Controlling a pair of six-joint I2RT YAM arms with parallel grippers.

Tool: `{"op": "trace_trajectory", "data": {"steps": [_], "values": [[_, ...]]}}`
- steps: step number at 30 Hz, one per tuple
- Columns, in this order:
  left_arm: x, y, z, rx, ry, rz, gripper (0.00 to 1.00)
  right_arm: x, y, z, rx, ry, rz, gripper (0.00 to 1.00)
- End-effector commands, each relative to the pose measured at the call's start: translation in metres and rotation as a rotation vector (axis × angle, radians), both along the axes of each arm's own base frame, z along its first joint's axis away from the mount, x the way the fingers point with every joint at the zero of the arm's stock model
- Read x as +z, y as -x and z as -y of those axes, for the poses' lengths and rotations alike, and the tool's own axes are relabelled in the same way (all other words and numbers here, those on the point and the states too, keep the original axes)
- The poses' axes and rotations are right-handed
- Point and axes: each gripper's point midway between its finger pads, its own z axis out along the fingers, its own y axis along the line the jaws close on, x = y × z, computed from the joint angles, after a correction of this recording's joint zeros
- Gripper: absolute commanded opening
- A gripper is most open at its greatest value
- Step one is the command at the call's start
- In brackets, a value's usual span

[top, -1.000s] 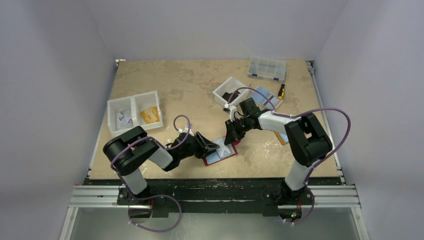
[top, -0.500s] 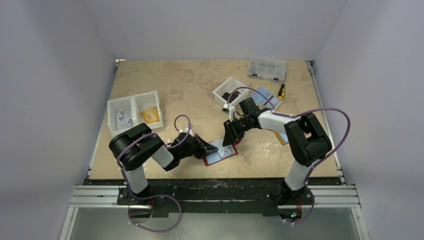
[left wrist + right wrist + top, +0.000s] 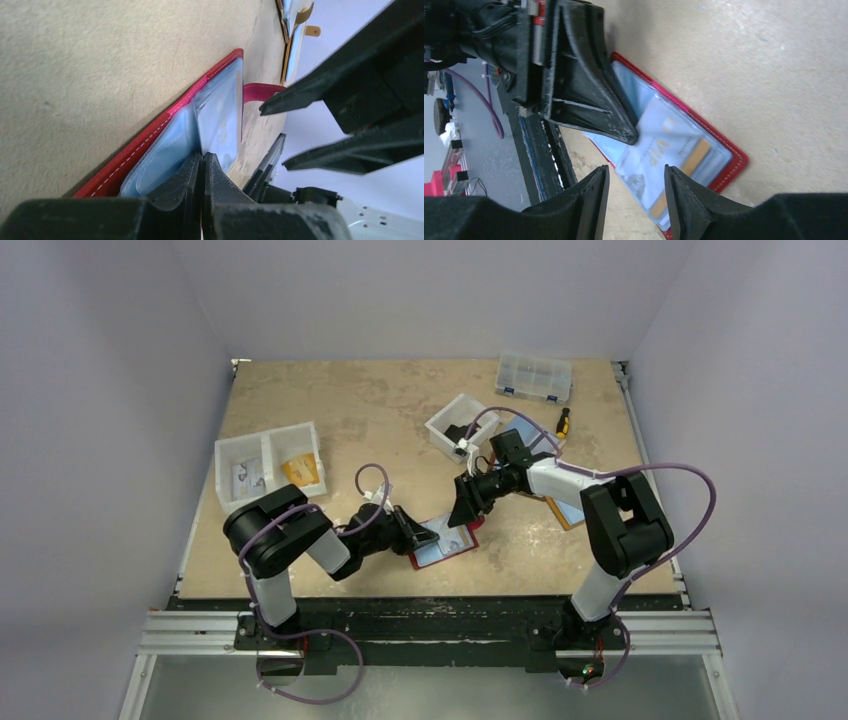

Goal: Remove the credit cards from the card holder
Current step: Remove the credit card from the card holder.

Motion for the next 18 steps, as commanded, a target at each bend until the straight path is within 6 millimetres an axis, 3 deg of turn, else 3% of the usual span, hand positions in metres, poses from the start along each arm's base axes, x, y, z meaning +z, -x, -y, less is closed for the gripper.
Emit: {"op": "trace_trajectory", "data": {"steps": [1,8,18], "values": [[-0.015,-0.001,-0.015,-0.034,-0.157,0.13,0.0,-0.002,-0.007,0.002,-0.032,-0.003,-0.022,0.52],[0.003,-0.001,-0.015,-0.069,-0.185,0.302,0.0,-0.006,-0.006,0.001,-0.033,-0.026,-0.072,0.52],[0.025,0.006,-0.002,-0.107,-0.063,0.412,0.0,-0.012,-0.004,-0.001,-0.036,-0.046,-0.138,0.53]]}}
